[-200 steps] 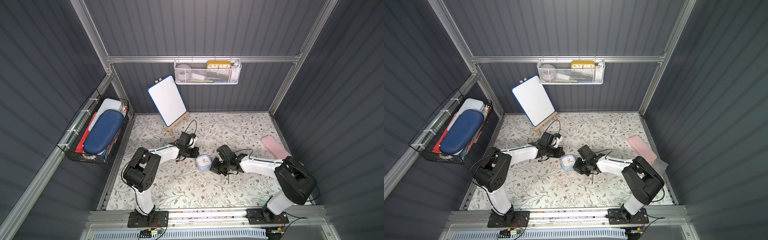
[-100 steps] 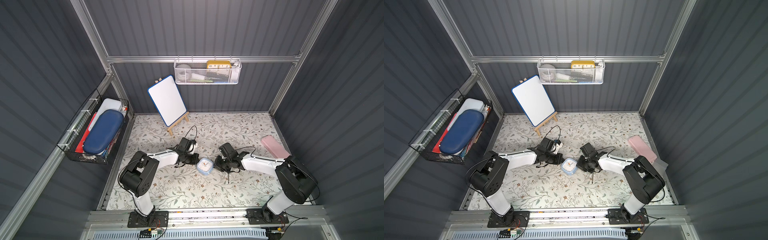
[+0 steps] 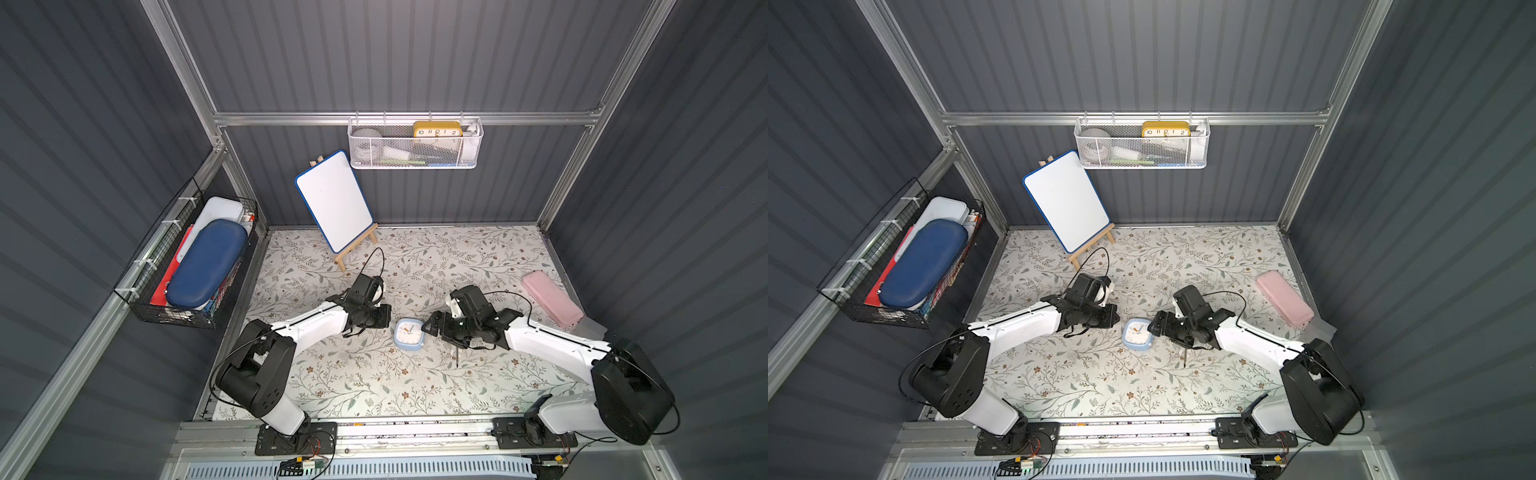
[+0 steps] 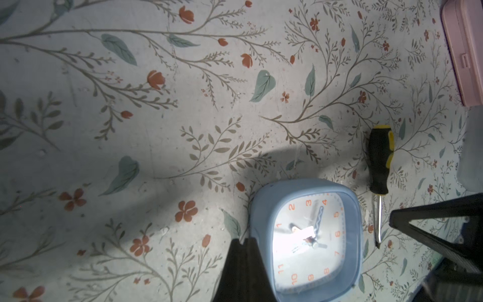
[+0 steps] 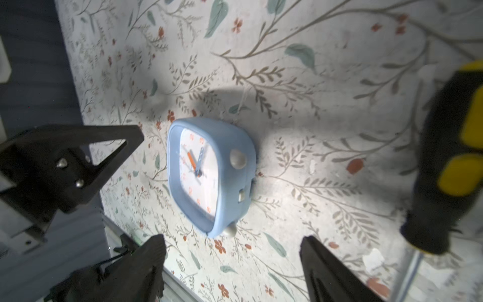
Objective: Remove the battery from the alarm
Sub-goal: Adjust the alarm at the center of the board.
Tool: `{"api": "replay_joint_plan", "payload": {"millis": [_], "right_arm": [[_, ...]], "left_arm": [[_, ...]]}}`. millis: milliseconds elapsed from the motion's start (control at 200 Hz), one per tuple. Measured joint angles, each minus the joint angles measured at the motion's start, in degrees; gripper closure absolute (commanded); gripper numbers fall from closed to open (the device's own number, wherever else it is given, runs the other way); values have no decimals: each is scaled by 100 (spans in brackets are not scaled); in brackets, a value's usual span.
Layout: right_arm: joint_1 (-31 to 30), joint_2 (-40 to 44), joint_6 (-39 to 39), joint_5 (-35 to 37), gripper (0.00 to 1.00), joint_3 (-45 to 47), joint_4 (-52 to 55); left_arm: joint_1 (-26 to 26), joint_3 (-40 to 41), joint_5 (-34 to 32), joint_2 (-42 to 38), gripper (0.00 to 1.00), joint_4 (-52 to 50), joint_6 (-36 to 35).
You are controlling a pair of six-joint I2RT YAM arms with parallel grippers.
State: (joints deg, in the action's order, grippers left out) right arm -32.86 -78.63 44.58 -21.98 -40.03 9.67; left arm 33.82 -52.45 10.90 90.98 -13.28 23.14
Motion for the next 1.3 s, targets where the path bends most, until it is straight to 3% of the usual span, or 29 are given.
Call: {"api": "replay_joint_plan", "payload": {"millis": [150, 340, 1011, 1301], "right_arm": [[271, -334, -232, -846, 12, 160, -450], [293, -933, -328, -1432, 12, 157, -1025], [299, -1700, -286, -1665, 18, -44, -1692], [299, -1969, -44, -1766, 36, -107, -2002]], "left_arm": [[44, 0, 203, -264, 100, -59, 83], [179, 7, 459, -450, 100, -55, 101], [306, 575, 433, -48, 100, 560, 345], [304, 621, 461, -39, 100, 658, 350]]}}
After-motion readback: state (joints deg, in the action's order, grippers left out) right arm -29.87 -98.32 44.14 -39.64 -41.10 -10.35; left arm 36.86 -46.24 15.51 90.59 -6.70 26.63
